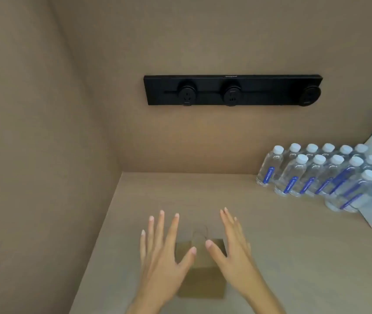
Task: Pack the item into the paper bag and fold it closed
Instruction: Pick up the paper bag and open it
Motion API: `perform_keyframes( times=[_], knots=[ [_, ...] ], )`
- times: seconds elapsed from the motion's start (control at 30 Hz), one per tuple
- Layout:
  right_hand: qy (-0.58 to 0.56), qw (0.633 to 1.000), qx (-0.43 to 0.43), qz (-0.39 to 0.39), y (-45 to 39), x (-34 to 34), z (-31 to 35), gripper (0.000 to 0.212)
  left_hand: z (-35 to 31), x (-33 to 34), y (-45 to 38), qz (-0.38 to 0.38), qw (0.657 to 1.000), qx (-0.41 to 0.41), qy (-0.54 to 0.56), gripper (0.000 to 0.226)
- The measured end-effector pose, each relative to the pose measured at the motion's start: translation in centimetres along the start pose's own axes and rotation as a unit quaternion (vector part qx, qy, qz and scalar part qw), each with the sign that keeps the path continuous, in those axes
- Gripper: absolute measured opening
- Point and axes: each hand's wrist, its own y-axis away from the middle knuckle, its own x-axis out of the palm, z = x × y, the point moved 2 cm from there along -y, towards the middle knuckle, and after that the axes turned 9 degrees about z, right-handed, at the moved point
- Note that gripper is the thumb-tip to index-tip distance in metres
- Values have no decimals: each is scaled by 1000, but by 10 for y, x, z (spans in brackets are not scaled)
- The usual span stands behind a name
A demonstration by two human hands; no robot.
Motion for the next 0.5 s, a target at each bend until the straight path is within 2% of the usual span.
perform_keyframes(
  times=[0.1,0.17,0.27,0.33,0.4,0.5],
  knots=[
    [-13,999,29,24,0,7,-7,73,10,14,2,41,999,-22,-2,78],
    [-61,997,51,24,-1,11,-13,70,15,25,4,79,995,-44,34,79],
    [-145,981,126,19,-4,11,-18,52,19,33,7,135,977,-101,133,84],
    [-198,969,149,10,-3,11,-20,33,21,34,8,146,959,-124,208,81],
    [-239,958,158,-15,1,11,-20,17,19,32,6,151,955,-109,231,71],
    [-348,920,174,-52,7,8,-21,22,15,25,-1,131,959,-89,233,64]
  ],
)
